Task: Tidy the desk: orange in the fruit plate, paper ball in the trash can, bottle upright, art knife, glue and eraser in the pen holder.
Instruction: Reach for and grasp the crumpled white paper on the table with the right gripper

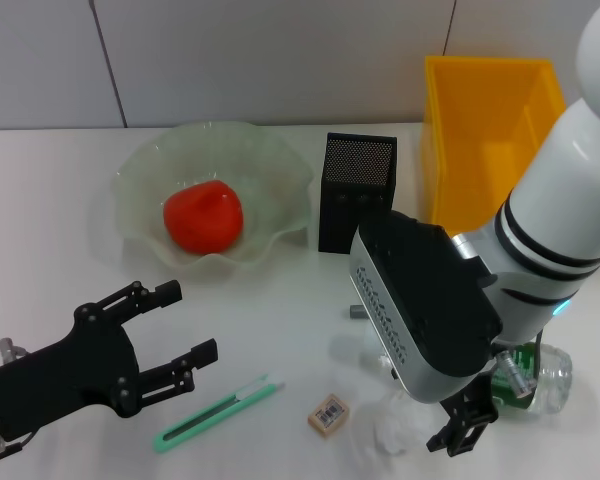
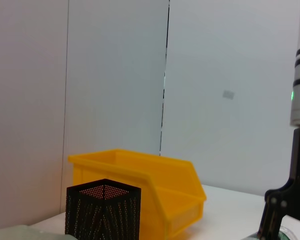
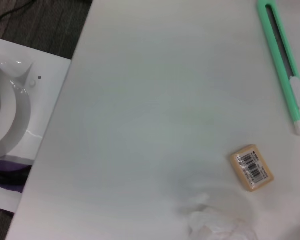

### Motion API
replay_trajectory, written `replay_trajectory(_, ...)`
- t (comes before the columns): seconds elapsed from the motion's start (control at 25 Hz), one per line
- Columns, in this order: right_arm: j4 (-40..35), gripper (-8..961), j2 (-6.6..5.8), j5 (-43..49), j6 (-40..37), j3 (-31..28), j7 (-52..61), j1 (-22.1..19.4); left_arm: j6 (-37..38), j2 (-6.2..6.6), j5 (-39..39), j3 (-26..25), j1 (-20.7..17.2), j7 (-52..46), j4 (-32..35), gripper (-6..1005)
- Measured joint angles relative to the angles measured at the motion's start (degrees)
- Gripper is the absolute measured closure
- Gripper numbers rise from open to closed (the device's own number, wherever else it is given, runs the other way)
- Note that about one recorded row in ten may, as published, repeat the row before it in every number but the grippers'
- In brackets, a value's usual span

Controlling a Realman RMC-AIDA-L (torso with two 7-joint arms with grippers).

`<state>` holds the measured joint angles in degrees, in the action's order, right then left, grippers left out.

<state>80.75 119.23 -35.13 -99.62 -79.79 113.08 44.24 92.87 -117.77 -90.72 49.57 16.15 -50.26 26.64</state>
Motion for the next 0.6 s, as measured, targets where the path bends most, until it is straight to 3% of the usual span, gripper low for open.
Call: replay_trajectory(0.6, -9.6, 187, 0.34, -1.4, 9.4, 4.7, -1.2, 0.9, 0.8, -0.03, 0.0, 0.0, 0.0, -0.9, 0.0, 189)
